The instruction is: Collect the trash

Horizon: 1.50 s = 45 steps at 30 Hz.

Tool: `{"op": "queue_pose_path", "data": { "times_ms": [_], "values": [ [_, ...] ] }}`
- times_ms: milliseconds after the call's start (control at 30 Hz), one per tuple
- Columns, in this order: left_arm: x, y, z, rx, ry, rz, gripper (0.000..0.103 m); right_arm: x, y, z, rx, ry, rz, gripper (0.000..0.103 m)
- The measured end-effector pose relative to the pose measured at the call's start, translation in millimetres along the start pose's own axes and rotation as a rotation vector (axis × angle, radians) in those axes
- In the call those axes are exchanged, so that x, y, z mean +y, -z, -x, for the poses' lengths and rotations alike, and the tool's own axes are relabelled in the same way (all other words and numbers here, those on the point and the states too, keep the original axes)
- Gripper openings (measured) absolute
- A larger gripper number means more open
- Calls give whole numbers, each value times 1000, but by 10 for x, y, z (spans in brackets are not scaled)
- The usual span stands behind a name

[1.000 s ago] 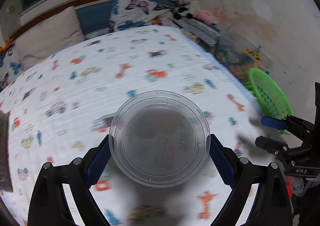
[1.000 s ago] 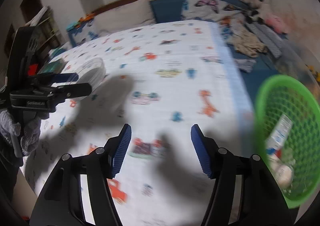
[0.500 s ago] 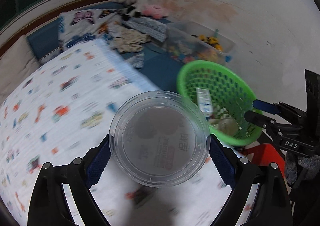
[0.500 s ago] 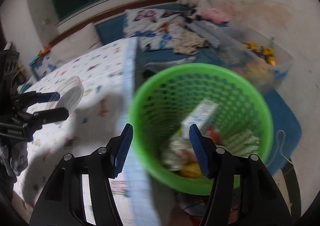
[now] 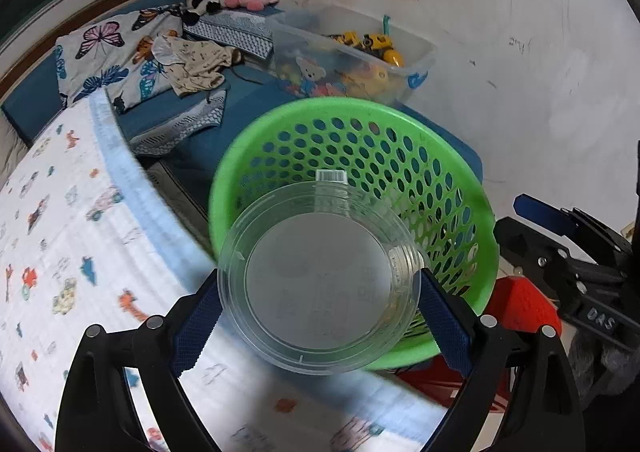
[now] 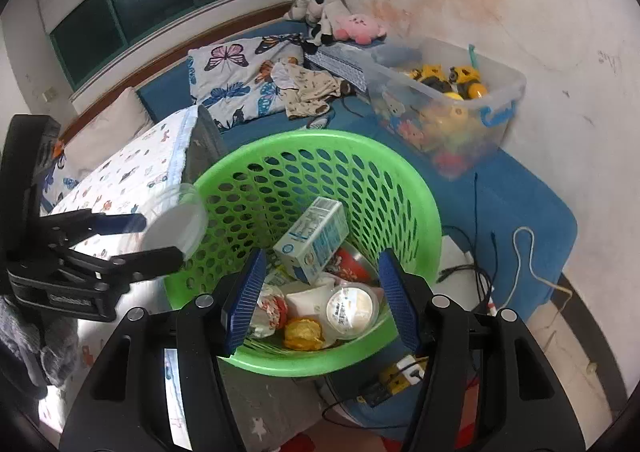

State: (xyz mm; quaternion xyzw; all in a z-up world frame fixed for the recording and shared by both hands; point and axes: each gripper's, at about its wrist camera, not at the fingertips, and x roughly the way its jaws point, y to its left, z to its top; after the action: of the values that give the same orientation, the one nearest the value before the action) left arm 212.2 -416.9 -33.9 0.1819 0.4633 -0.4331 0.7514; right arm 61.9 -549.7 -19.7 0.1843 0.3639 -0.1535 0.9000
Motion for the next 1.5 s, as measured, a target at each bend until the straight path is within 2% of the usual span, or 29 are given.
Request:
{"op": "queue_pose_path", "data": {
  "times_ms": [333, 500, 600, 767, 1033, 1167, 1500],
  "values": [
    [-126, -13, -238, 59, 29, 12, 91, -164, 56, 13, -1, -12, -52, 59],
    [-103, 15, -214, 55, 43, 8, 93, -163, 73, 54, -7, -19, -63, 59],
    [-115, 43, -159, 43, 22, -6, 93, -155, 90, 86, -14, -26, -71, 59],
    [-83, 128, 127, -20, -2, -13, 93, -65, 125, 150, -9, -43, -60, 59],
    [136, 422, 640, -107, -38, 46, 94, 238, 269, 300, -14, -60, -21, 62],
    [292, 648, 900, -161, -71, 95, 94, 460, 359, 336, 5, -80, 4, 63],
    [615, 1261, 1329, -223, -158, 195, 95, 934, 593, 419, 36, -78, 64, 67]
  ]
}}
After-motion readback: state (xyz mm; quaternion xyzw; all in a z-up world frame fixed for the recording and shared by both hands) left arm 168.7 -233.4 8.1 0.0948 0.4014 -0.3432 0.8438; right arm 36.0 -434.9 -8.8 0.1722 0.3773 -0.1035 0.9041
